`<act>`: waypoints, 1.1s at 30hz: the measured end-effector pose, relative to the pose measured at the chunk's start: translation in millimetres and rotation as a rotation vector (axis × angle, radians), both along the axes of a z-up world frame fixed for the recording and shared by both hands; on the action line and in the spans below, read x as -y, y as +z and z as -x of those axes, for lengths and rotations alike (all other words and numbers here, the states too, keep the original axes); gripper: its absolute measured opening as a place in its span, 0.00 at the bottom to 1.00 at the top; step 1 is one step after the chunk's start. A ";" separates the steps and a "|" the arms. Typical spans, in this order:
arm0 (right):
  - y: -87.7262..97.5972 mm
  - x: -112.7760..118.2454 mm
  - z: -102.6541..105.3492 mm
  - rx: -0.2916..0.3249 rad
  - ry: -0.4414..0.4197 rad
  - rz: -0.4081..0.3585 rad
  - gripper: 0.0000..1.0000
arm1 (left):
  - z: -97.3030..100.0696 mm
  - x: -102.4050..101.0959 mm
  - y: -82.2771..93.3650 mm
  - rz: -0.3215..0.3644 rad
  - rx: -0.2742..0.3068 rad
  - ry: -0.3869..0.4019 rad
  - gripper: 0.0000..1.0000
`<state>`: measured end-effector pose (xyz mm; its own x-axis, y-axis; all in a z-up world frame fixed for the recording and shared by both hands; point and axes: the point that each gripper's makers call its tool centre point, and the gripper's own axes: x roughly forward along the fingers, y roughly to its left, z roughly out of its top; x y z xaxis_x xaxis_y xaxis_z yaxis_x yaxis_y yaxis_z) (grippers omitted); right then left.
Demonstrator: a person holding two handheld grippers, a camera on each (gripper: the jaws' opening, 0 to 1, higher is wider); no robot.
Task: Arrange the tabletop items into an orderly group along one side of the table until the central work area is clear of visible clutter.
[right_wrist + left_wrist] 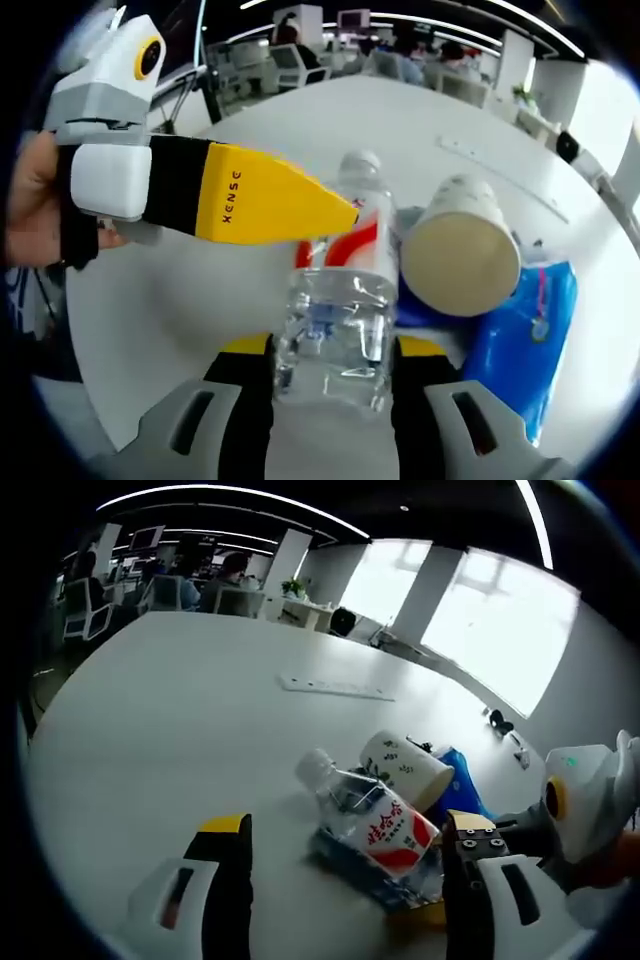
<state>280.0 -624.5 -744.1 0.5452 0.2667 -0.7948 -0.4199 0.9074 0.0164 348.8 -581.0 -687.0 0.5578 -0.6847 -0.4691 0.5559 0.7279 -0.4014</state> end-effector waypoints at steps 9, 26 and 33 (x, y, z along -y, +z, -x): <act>-0.7 0.2 0.1 0.005 0.017 0.012 0.42 | -6.9 1.8 -3.2 0.047 -0.040 0.036 0.72; -1.9 0.4 0.3 0.034 0.034 0.015 0.43 | -23.5 18.6 -6.3 0.264 -0.199 0.138 0.64; -1.7 0.6 0.5 0.036 0.048 0.022 0.43 | -30.5 23.3 -13.1 0.295 -0.242 0.137 0.64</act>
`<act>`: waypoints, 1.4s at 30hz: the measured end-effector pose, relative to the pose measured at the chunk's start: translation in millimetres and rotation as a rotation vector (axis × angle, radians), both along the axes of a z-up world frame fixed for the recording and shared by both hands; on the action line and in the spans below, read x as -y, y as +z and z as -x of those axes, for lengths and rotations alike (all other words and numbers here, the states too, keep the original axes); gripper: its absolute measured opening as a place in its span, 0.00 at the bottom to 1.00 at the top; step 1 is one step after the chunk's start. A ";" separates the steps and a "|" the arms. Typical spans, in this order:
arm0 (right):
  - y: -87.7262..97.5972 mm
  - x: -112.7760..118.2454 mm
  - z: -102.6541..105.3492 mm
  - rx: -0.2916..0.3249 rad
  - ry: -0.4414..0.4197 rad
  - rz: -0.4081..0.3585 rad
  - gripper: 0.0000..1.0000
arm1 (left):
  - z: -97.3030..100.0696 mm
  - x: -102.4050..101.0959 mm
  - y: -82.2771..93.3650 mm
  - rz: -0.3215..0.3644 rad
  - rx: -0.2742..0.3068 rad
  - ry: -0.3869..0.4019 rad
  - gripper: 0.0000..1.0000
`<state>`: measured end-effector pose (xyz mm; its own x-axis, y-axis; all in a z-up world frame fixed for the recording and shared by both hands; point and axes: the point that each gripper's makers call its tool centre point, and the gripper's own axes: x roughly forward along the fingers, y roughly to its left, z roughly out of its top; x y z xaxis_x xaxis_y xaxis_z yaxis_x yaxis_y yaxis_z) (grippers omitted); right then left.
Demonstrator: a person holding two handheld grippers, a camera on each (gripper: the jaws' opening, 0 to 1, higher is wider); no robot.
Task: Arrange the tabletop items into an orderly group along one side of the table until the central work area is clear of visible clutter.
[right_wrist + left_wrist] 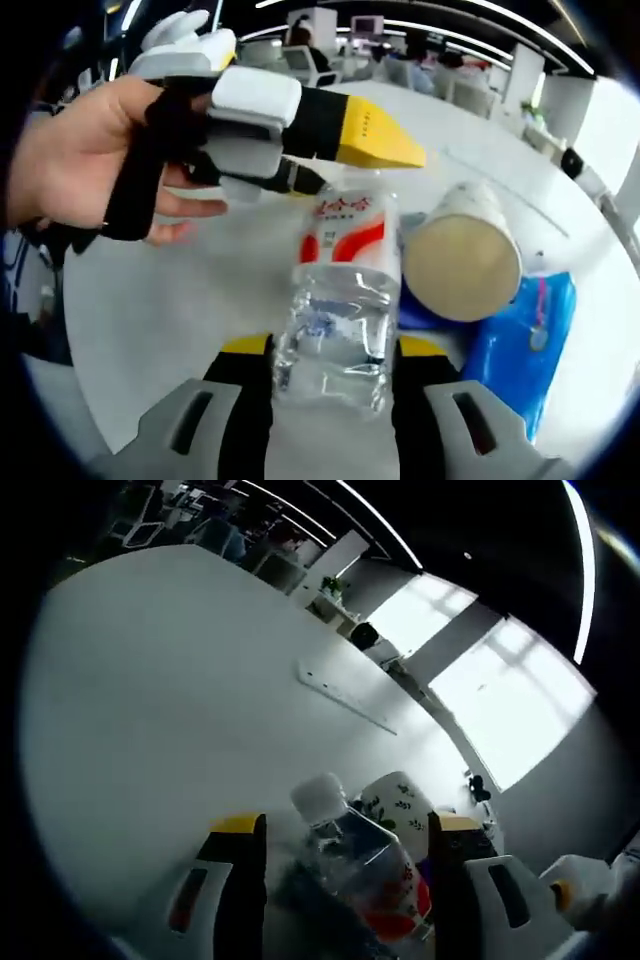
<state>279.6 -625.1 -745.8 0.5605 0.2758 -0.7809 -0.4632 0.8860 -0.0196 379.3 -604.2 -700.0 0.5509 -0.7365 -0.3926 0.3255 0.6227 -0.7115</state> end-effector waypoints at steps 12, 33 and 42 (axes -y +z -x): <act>0.0 -0.1 0.1 0.000 -0.001 0.002 0.43 | -3.4 7.3 -3.2 0.063 -0.044 0.011 0.58; -0.1 -0.2 0.0 -0.004 -0.002 0.005 0.43 | -10.7 11.1 -3.5 0.268 -0.187 0.013 0.36; -0.1 0.1 0.0 -0.003 -0.002 0.004 0.43 | -3.8 14.1 -4.4 0.345 -0.269 -0.010 0.28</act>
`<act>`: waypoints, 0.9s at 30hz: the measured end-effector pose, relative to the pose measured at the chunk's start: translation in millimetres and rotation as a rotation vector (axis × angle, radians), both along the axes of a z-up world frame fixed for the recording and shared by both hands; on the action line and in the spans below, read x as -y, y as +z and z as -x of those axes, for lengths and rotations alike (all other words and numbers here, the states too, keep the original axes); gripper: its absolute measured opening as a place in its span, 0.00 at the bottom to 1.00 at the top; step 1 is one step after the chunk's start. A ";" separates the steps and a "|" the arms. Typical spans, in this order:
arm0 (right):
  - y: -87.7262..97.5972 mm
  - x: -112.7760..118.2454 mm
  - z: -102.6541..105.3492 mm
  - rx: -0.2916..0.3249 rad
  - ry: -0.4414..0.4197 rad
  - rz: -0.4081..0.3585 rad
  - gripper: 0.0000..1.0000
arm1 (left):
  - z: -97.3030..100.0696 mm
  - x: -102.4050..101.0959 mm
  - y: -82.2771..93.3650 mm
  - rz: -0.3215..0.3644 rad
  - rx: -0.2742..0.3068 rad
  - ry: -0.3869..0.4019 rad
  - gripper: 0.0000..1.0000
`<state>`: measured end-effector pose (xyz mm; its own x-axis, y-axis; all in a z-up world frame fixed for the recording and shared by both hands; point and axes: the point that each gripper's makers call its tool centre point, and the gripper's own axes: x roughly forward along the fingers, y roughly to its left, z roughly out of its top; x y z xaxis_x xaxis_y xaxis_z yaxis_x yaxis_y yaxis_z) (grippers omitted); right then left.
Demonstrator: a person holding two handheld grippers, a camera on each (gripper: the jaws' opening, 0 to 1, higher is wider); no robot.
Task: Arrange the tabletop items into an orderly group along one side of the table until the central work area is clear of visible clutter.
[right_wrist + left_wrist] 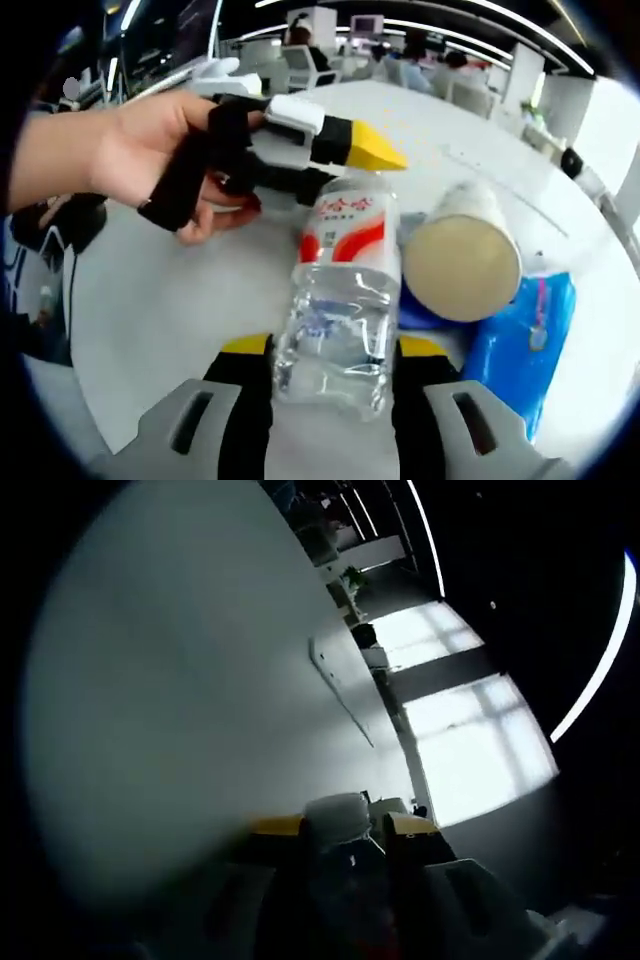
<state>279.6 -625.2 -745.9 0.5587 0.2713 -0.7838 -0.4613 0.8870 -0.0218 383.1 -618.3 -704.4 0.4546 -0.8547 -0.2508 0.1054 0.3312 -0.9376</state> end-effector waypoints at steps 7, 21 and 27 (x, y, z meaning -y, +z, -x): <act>0.1 0.1 -0.1 0.003 0.001 -0.002 0.43 | 2.5 0.4 0.0 0.070 -0.062 0.002 0.26; -0.2 -0.4 0.1 0.004 0.002 -0.004 0.43 | -3.5 -0.7 -1.6 0.115 -0.086 0.012 0.23; -0.2 -0.5 0.3 0.007 0.005 -0.006 0.43 | -5.0 -2.7 -1.1 0.114 -0.072 0.031 0.23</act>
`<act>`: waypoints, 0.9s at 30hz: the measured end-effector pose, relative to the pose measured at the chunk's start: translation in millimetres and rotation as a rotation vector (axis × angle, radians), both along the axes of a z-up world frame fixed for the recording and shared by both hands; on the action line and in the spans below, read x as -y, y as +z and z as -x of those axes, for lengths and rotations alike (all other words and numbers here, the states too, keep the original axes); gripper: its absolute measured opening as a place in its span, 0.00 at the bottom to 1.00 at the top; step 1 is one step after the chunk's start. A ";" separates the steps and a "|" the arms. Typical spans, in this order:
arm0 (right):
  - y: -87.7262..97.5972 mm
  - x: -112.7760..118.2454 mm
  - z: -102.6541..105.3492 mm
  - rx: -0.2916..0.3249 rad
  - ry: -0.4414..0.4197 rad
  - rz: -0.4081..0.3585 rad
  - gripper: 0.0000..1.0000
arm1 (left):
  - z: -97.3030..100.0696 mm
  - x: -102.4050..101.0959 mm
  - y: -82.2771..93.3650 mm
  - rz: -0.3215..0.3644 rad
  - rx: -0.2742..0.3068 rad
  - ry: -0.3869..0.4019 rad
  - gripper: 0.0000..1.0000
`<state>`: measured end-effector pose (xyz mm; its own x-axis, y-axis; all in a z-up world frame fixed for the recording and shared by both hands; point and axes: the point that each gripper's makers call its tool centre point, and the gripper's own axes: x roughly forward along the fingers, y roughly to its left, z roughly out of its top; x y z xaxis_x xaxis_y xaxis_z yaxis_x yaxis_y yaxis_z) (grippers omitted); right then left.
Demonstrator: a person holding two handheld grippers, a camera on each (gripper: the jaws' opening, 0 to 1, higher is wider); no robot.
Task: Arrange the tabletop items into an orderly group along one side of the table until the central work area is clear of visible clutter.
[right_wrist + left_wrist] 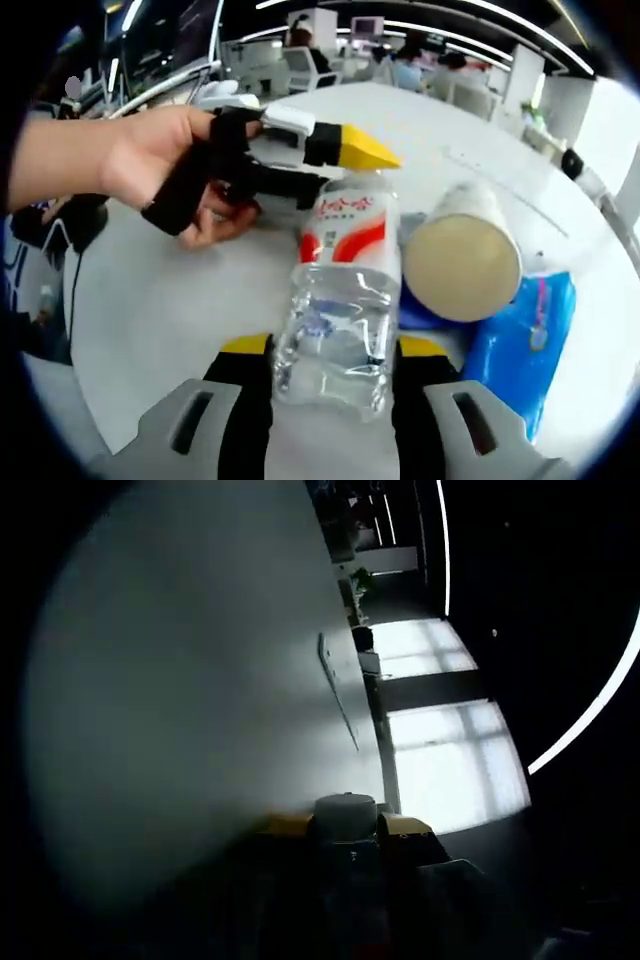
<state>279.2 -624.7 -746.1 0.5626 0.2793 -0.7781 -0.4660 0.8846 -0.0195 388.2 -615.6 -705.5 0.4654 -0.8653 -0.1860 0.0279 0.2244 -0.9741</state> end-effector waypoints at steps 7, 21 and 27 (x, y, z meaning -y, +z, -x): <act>-0.2 0.4 -0.3 -0.003 0.009 0.003 0.42 | 6.1 -4.4 12.0 -0.008 0.051 -0.002 0.22; 0.4 0.5 0.2 -0.004 0.016 0.011 0.42 | 17.2 -9.5 40.4 -0.108 0.207 -0.005 0.22; 0.8 0.3 0.4 0.000 0.015 0.011 0.42 | 22.3 -9.9 55.5 -0.159 0.304 -0.013 0.21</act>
